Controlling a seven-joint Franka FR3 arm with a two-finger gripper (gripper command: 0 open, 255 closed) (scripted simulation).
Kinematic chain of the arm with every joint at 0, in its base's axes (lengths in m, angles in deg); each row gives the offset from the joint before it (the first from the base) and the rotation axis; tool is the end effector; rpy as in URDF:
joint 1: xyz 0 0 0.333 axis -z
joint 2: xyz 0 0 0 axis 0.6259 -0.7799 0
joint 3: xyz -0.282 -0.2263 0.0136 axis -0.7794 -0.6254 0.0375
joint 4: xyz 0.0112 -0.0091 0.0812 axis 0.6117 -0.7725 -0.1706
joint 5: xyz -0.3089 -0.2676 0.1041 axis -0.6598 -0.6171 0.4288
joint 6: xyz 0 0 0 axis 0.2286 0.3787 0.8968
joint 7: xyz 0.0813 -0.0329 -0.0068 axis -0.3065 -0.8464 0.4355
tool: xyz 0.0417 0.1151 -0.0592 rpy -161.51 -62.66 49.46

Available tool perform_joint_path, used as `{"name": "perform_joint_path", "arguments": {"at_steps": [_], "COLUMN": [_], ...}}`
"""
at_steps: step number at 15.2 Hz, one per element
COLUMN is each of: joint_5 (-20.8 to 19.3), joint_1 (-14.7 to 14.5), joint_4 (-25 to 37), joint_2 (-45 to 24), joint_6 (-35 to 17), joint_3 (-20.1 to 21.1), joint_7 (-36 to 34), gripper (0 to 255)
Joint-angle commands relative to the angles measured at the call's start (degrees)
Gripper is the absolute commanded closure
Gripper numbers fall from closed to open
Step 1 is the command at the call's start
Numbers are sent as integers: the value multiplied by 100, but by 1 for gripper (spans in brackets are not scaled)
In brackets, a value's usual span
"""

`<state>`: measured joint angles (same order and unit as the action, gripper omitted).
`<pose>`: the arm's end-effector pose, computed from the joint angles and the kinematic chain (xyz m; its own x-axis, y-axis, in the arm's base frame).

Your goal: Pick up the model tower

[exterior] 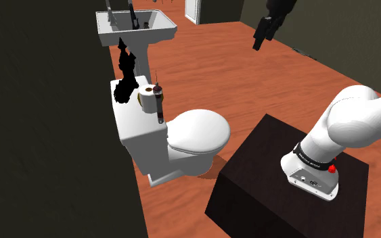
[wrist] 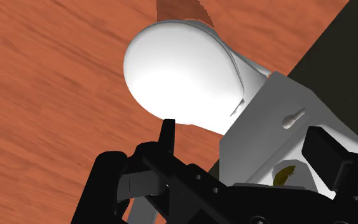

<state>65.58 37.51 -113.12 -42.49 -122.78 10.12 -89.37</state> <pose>0.3203 -0.0050 0.5953 0.9913 -0.0226 0.1298 -0.0372 -0.9932 0.1106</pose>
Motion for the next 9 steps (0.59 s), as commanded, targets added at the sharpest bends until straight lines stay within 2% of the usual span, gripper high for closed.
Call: {"name": "perform_joint_path", "arguments": {"at_steps": [1, 9], "joint_5": [0, 68], "joint_1": [0, -186], "joint_4": [0, -26], "joint_2": [0, -1144], "joint_6": [0, -1335], "joint_3": [0, 594], "joint_7": [0, -630], "gripper": [0, 0]}}
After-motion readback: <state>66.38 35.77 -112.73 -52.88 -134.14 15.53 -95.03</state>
